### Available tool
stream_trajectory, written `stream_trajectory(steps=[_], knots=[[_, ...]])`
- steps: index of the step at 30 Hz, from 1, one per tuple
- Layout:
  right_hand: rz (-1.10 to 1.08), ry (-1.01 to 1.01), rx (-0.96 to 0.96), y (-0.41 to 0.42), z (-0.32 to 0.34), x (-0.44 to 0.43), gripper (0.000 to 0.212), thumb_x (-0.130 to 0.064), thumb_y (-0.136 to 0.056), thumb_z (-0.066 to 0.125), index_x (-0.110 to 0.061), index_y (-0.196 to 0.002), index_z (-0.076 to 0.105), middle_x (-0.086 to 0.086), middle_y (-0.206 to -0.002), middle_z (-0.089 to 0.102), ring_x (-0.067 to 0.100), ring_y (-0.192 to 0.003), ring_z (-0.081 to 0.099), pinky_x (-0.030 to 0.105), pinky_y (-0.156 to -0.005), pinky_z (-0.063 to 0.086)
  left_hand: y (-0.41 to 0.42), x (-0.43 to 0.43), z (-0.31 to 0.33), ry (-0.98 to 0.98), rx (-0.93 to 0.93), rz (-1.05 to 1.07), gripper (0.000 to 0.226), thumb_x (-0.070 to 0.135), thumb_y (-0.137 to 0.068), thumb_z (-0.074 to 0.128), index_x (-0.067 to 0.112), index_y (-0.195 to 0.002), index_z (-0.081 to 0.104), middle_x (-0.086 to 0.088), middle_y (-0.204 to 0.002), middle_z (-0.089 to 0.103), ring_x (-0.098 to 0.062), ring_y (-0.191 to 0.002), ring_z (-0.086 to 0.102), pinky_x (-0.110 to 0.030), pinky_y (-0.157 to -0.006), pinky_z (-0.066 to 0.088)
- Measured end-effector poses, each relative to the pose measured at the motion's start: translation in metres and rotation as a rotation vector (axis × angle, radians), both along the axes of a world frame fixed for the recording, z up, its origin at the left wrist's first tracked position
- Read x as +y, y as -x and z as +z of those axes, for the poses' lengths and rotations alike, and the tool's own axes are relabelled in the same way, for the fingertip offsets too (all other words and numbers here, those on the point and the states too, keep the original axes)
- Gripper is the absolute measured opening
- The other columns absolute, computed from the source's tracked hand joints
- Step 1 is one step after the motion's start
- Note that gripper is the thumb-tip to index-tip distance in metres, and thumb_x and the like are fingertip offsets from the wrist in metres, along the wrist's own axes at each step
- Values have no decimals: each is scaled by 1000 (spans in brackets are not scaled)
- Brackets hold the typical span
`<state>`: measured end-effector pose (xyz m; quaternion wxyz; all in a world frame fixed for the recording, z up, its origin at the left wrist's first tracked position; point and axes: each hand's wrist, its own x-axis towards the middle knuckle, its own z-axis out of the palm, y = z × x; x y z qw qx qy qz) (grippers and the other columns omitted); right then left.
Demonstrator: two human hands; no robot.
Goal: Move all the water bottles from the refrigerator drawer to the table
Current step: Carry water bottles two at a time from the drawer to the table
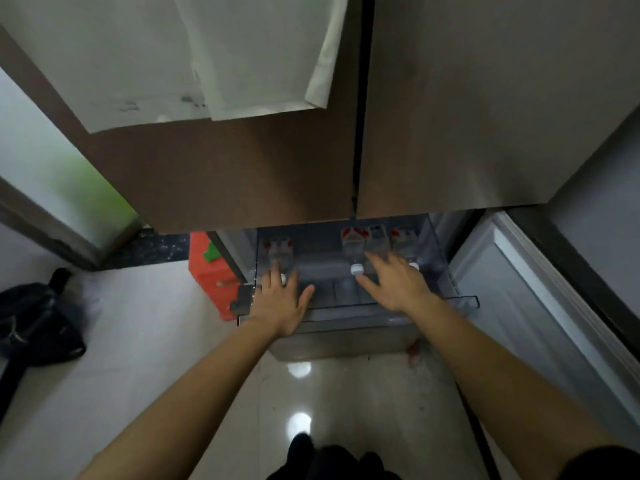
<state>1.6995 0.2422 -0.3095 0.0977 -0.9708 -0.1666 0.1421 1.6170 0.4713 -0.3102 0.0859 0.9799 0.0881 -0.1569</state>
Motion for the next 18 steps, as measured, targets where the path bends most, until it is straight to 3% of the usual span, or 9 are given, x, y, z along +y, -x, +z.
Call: stream_trajectory(steps=[4,9,16,18], knots=[[26,-37,220,-24,-26,16,64,-57,-99,45,-28,-154,30,13,-157,35,36,-140,38,46,-109,39,-29,11,-21,115,140,75,66,58,-101,21,21,-156,20,-24,-161,8,-44,-147,10,-54,-117,18],[-29,-13,438,-49,-51,32,75,-66,-92,51,-29,-154,32,8,-165,21,34,-145,32,46,-116,34,-59,22,-46,123,338,74,71,59,-101,22,22,-158,6,-24,-162,-8,-47,-148,-3,-56,-118,9],[-52,-1,487,-66,-67,48,76,-59,-96,51,-29,-159,20,7,-166,13,32,-149,25,42,-118,30,-78,28,-68,83,407,105,74,57,-101,26,15,-158,4,-30,-160,-2,-48,-147,5,-54,-119,15],[-57,2,489,-65,-73,50,76,-58,-96,50,-31,-159,18,6,-167,10,32,-151,20,43,-120,27,-81,30,-77,79,407,126,75,59,-100,29,13,-157,12,-30,-159,5,-48,-145,16,-53,-118,23]])
